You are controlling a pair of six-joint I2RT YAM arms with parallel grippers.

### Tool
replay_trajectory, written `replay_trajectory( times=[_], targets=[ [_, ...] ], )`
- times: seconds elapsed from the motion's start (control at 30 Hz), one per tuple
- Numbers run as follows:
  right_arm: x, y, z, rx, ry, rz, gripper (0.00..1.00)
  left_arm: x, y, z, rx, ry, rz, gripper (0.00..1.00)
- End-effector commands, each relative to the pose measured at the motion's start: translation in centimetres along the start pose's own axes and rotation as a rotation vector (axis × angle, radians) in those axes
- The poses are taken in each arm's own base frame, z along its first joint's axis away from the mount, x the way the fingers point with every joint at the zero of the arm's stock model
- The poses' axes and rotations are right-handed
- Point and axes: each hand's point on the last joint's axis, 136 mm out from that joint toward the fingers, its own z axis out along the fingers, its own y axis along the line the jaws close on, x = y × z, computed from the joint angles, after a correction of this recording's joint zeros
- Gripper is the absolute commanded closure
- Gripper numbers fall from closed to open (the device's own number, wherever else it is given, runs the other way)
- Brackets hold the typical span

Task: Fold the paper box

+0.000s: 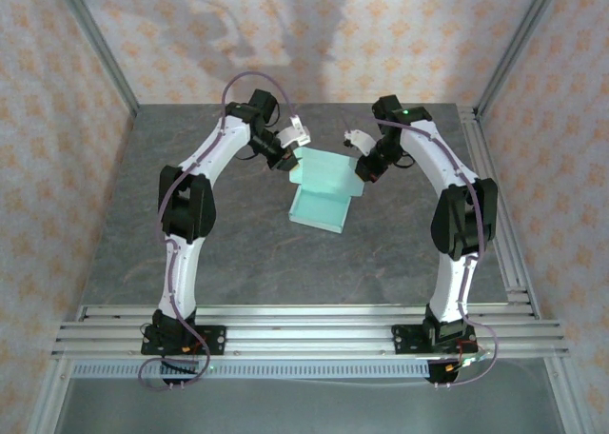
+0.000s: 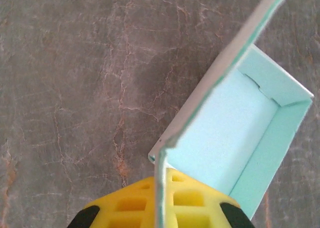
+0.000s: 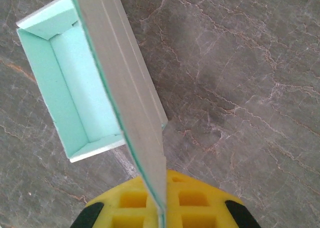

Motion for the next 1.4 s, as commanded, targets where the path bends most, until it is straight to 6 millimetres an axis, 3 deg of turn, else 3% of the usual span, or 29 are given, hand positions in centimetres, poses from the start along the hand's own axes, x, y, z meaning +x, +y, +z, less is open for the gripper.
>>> replay_trajectory(
  times=[0.0,0.07,0.27,0.57,1.37],
  targets=[
    [-0.7,0.6,-2.2,0.021,-0.043,-0.006,1.0,-0.9,-1.1,-1.3,0.018,-0.023,-0.002,1.0],
    [-0.7,0.5,-2.3,0.03,-0.05,0.001,1.0,-1.1,-1.5,-1.5,0.013,-0.03,-0.001,1.0],
    [-0.8,0.0,-2.5,0.083,-0.076,0.022,0.84,-1.3,-2.2,-2.1,-0.019,-0.057,0.009,1.0],
    [-0.1,-0.5,-1.2,0.076,-0.033,0.019,0.69,-1.3,-2.2,-2.1,-0.028,-0.054,0.002,1.0],
    [-0.6,-2.2,0.3,0.093,-0.019,0.024,0.66,-0.2,-2.1,-1.4,0.013,-0.007,0.014,1.0]
  ],
)
